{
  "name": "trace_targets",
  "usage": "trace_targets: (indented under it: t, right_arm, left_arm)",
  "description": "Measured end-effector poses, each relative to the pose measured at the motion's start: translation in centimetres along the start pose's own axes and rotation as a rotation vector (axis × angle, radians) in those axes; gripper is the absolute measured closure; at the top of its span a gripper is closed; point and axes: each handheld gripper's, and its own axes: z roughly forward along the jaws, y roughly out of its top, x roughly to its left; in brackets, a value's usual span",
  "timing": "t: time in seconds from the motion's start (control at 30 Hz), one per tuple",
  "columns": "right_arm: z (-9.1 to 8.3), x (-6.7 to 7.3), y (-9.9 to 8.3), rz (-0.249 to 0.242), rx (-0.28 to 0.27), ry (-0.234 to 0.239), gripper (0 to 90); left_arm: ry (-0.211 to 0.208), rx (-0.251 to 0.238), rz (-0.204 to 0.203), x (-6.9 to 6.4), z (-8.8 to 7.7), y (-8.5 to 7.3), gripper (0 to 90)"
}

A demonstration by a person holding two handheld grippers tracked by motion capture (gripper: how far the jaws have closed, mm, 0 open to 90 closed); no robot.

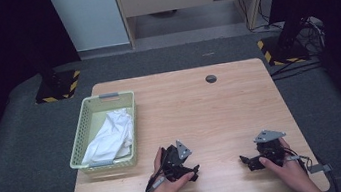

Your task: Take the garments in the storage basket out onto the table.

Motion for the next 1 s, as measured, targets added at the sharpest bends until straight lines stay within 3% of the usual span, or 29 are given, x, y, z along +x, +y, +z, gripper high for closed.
trace_targets:
  t: [0.4, 0.63, 0.77, 1.0]
  right_arm:
    - [0.0, 0.0, 0.0, -0.002, 0.0, 0.001, 0.4]
    - [0.0, 0.0, 0.0, -0.002, 0.0, 0.002, 0.4]
    - [0.0, -0.1, 0.0, -0.004, -0.001, 0.004, 0.4]
    - [0.0, -0.1, 0.0, -0.005, -0.001, 0.005, 0.4]
  left_arm:
    - [0.028, 0.038, 0.005, 1.5, -0.1, 0.7, 4.5]
    - [0.033, 0.068, 0.052, 2.3, -0.5, 1.9, 4.8]
    - [0.044, 0.08, 0.032, 3.1, -0.5, 2.3, 5.0]
    - [0.056, 0.089, 0.048, 4.1, -0.8, 3.4, 4.8]
